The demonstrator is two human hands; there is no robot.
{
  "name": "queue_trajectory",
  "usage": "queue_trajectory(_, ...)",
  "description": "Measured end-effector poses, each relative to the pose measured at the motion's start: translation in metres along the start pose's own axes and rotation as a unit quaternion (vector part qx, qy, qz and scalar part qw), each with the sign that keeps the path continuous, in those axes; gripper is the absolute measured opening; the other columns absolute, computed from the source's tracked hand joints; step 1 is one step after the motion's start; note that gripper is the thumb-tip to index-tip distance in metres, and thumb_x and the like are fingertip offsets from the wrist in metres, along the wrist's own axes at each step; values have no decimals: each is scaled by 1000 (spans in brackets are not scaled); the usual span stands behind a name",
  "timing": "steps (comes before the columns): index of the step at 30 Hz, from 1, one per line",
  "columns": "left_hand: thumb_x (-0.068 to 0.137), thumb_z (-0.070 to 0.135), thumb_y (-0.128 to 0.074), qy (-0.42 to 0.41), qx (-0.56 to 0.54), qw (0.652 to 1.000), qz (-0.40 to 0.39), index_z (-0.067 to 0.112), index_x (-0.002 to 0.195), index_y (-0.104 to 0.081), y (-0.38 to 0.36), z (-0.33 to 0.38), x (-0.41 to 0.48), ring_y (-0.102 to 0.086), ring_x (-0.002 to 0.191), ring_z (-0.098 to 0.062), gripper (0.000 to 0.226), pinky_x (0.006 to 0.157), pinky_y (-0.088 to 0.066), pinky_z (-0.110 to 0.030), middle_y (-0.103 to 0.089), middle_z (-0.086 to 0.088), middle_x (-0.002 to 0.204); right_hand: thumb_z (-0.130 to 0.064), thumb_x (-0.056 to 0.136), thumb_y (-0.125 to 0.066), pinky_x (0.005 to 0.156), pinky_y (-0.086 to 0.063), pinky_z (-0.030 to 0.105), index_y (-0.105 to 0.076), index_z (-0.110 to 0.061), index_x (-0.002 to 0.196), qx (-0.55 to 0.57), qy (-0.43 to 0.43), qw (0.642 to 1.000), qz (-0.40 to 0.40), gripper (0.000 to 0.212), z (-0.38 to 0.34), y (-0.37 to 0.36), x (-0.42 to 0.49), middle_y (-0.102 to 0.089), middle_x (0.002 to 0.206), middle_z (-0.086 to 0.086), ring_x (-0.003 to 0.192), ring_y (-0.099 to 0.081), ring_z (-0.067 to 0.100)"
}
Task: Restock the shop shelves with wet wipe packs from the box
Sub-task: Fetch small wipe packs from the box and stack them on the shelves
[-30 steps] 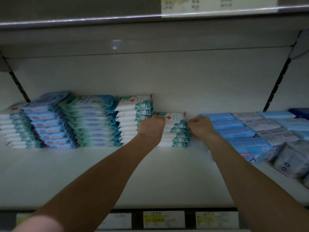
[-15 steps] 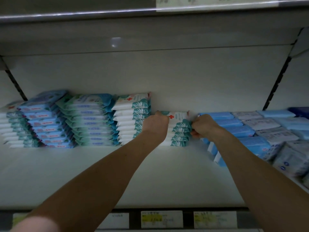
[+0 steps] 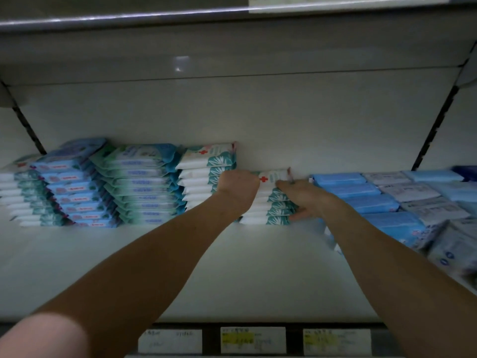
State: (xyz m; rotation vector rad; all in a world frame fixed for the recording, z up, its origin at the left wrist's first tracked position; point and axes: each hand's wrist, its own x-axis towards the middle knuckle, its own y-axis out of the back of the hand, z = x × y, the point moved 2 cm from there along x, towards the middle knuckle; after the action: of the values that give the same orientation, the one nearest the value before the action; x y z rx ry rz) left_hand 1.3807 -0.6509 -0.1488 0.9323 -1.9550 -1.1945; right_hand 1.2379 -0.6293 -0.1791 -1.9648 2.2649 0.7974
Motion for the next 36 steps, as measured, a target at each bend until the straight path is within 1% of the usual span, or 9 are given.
queue_trajectory(3, 92, 3, -52, 2, 2, 1000, 1, 15, 118, -60, 0, -2, -1, -63, 98, -22, 30, 69, -40, -30, -64, -4, 105, -47, 96, -48, 95, -44, 31, -28, -15, 148, -213, 124, 965, 83, 64, -5, 12, 4, -44, 141, 9, 124, -49, 27)
queue_trajectory(5, 92, 4, -54, 6, 0, 1000, 0, 15, 120, -59, 1, -2, -1, -62, 94, -21, 30, 68, -40, -30, -63, -3, 104, -44, 90, -60, 109, -33, 34, -27, -23, 150, -271, 214, 933, 102, 71, -10, 14, 3, -34, 148, 8, 134, -38, 27)
queue_trajectory(9, 92, 5, -54, 6, 10, 1000, 3, 16, 122, -58, 2, 0, -1, -62, 95, -21, 33, 68, -39, -30, -63, -3, 105, -21, 88, -65, 103, -40, 36, -49, -21, 139, -385, 281, 876, 72, 54, -8, 2, 5, -47, 136, 10, 126, -46, 30)
queue_trajectory(12, 92, 3, -52, 12, 11, 1000, 0, 17, 119, -59, 3, 2, -2, -62, 99, -22, 31, 68, -38, -29, -64, -3, 107, -8, 89, -58, 103, -41, 33, -53, -21, 136, -366, 275, 883, 106, 49, -5, -1, 2, -50, 138, 8, 122, -51, 26)
queue_trajectory(16, 92, 4, -54, 22, 9, 1000, -18, 16, 115, -61, 4, 4, -6, -52, 75, -17, 27, 64, -37, -30, -51, 0, 80, -6, 91, -55, 101, -44, 37, -53, -24, 135, -390, 246, 879, 124, 47, -8, -7, -1, -49, 137, 9, 119, -53, 29)
queue_trajectory(22, 92, 5, -50, 6, -72, 996, 52, 20, 130, -53, 0, 3, -24, -62, 102, -25, 41, 74, -44, -33, -59, -7, 117, -12, 89, -57, 98, -43, 39, -54, -23, 134, -422, 241, 862, 146, 46, -19, -15, -21, -47, 129, 15, 120, -46, 33)
queue_trajectory(27, 95, 17, -51, 94, -174, 980, 32, 17, 116, -60, -12, -12, -60, -60, 106, -28, 23, 78, -44, -34, -62, -8, 116, -9, 89, -56, 106, -34, 32, -61, -16, 126, -365, 246, 881, 171, 38, -18, -53, -60, -53, 134, 12, 124, -48, 28)
queue_trajectory(32, 96, 19, -52, 173, -206, 963, 21, 18, 125, -56, -16, -41, -96, -56, 116, -27, 30, 86, -45, -35, -57, -7, 126, -7, 87, -54, 84, -44, 31, -67, -11, 115, -335, 272, 888, 157, 31, -20, -102, -94, -61, 120, 14, 112, -56, 32)
queue_trajectory(36, 95, 21, -53, 245, -274, 929, 33, 20, 130, -54, -11, -62, -138, -53, 119, -26, 34, 90, -44, -34, -53, -7, 132, -9, 91, -55, 98, -43, 30, -60, -15, 128, -288, 289, 906, 117, 37, -24, -138, -118, -57, 132, 7, 120, -53, 23)
